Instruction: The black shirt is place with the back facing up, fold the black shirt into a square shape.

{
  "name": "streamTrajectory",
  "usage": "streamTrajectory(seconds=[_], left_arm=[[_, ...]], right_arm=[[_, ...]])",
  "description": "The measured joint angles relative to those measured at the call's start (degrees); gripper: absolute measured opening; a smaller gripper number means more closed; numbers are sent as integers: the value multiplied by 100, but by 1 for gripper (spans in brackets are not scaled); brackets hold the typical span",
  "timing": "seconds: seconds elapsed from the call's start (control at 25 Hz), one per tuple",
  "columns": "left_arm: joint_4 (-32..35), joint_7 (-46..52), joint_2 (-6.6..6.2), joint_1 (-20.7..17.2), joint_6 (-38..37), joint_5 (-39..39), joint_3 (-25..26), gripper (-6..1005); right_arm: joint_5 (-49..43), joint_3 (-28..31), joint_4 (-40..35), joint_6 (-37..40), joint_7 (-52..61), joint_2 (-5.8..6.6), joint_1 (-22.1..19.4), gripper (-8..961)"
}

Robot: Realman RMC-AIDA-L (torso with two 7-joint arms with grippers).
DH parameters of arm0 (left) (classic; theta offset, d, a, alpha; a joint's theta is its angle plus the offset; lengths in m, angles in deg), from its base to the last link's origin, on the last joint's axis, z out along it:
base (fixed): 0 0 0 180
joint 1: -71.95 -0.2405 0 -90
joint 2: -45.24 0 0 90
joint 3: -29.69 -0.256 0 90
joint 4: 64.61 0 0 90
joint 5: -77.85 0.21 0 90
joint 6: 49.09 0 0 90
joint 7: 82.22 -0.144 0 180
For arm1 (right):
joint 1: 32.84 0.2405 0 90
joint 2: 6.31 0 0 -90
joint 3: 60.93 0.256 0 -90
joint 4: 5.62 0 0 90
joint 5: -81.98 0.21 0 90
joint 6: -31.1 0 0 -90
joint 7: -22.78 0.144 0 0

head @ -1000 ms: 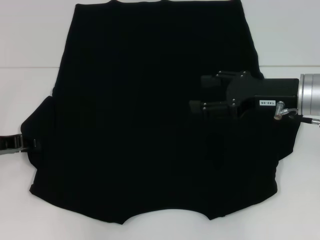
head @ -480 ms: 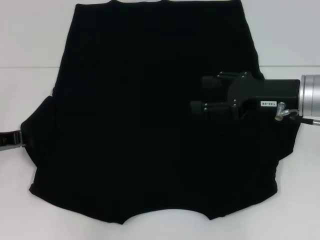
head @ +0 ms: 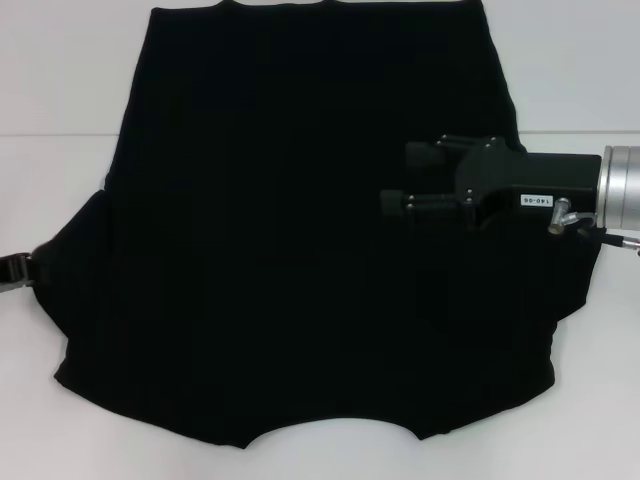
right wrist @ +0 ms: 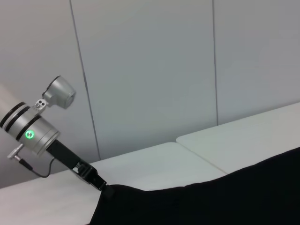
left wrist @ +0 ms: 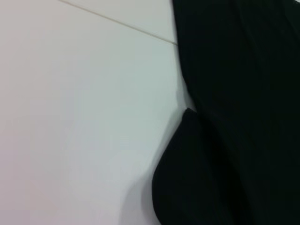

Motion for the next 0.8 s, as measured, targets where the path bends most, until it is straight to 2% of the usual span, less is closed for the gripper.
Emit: streamTrajectory(seconds=[0.28, 0.8], left_arm=[[171, -8, -38, -109, -72, 44, 213, -1], [267, -9, -41, -243, -121, 21, 400, -2]], right_arm=[[71, 26, -8, -22, -6, -71, 7, 877], [84, 19, -12, -21, -7, -76, 53, 872]])
